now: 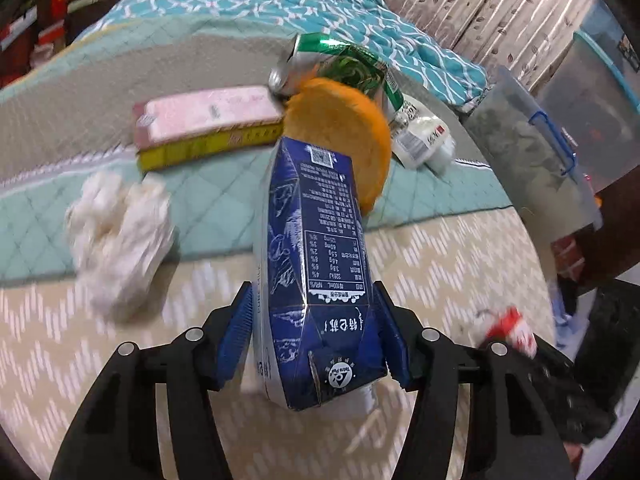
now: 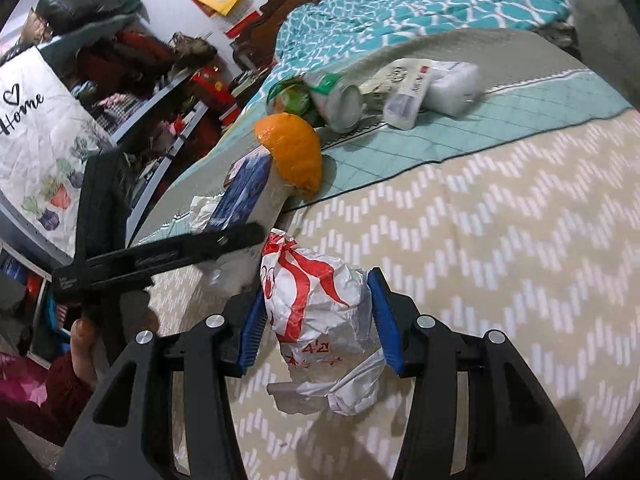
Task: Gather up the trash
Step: 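Carry the blue carton and plastic bag to the bin and release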
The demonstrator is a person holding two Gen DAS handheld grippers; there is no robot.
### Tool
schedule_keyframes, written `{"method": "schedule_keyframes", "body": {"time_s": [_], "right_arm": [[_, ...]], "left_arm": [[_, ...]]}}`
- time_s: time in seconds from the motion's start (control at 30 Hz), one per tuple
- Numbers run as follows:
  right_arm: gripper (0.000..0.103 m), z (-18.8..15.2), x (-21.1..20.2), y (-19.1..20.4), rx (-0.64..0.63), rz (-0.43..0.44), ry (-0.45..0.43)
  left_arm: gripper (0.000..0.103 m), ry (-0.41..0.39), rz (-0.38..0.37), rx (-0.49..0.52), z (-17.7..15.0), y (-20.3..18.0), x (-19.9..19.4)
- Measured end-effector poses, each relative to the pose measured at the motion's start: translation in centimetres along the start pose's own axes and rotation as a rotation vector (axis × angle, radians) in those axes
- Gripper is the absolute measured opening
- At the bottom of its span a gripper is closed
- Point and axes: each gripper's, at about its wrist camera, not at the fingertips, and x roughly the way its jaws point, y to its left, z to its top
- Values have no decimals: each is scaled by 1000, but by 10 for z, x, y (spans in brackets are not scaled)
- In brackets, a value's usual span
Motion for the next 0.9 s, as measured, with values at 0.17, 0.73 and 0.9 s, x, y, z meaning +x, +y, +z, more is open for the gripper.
{"method": "schedule_keyframes", "body": {"time_s": [0.17, 0.73, 0.9], "right_arm": [[51, -4, -13, -5, -21, -32, -44], [84, -38, -44, -8, -210, -208, -45], [87, -46, -46, -10, -190, -99, -4]], "left_arm": [[55, -17, -57, 42, -44, 9, -37], [79, -22, 14, 247, -90, -55, -50], [79, 8, 87, 255, -94, -56, -44]]}}
